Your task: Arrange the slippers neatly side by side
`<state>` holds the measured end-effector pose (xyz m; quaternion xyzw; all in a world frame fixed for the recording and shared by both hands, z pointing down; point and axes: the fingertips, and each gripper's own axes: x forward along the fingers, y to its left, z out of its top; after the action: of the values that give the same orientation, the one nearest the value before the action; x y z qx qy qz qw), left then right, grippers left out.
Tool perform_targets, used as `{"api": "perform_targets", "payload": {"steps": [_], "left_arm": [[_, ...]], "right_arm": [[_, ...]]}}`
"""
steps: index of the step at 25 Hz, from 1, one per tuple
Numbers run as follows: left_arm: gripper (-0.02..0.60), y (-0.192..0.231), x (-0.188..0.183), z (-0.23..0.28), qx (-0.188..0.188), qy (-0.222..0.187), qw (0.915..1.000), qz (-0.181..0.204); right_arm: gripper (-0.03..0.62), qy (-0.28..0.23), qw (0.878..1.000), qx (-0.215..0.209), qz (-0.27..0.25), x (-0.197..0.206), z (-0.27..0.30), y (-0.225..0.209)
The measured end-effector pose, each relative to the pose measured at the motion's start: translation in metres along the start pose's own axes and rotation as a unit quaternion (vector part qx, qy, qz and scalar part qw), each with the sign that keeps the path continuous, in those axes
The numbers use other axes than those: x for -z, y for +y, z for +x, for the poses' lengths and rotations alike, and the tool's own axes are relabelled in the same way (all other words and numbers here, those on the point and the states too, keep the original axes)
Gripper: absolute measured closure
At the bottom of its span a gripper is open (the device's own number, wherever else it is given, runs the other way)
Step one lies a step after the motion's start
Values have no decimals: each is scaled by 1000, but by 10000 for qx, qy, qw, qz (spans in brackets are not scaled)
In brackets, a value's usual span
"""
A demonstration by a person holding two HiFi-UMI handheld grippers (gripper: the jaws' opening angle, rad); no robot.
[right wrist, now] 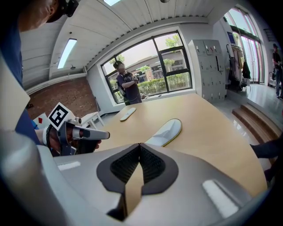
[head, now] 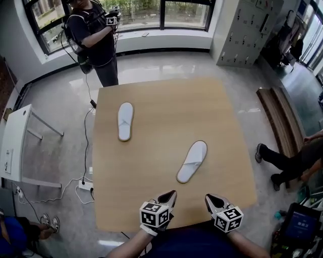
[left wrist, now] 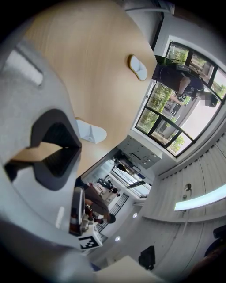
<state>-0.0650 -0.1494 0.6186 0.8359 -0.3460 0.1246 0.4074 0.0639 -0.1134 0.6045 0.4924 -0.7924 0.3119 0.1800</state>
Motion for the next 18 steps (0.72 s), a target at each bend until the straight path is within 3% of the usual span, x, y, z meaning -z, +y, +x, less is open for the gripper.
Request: {"api": "perform_targets", "payload": {"steps": [5,9,18], "left_arm": [[578,12,-6,2,-123,-87,9999,8],[578,26,-23,0,-219,-463,9986,95],[578,110,-96,-29,-1174,-1030,9857,627]], "right_arm": [[585,110,9999,-84,26,-2,14,4],[585,141,9997,-142,116,-6,29,0],[585,170,9977,-656,70,-22,83,19]]}}
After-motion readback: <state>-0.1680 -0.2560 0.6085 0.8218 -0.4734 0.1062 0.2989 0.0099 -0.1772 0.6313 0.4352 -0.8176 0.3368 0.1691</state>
